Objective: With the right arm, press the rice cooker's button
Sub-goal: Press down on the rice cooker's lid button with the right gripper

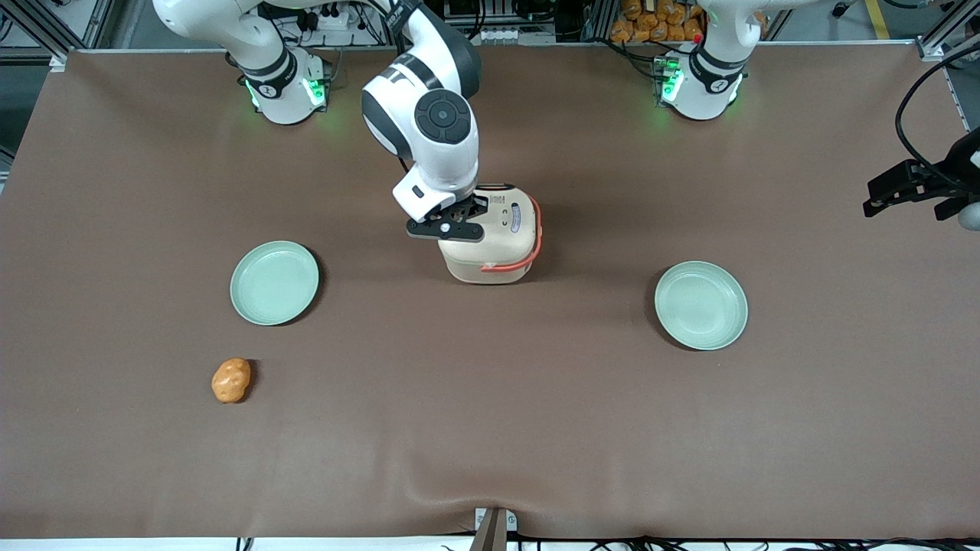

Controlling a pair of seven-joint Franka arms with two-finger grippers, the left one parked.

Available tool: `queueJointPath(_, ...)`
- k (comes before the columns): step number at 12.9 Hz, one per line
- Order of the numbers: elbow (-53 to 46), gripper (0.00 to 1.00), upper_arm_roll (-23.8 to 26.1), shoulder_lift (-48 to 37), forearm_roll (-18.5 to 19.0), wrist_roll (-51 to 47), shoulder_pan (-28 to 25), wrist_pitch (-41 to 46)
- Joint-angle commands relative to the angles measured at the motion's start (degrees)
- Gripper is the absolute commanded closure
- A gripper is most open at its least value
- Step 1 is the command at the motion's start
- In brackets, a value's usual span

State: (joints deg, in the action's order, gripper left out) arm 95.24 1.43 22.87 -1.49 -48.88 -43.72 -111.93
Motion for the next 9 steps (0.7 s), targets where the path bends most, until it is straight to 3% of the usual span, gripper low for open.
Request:
queueJointPath(1, 2.6, 1.00, -0.5, 0.2, 0.3, -1.0, -0.7, -3.2)
queueJointPath(5, 5.8, 1.00, -0.6, 1.2, 0.5, -1.0, -0.7, -8.4)
queueJointPath(9, 4.7, 1.00, -0.6, -0.2, 0.3, -1.0, -0.1, -5.4)
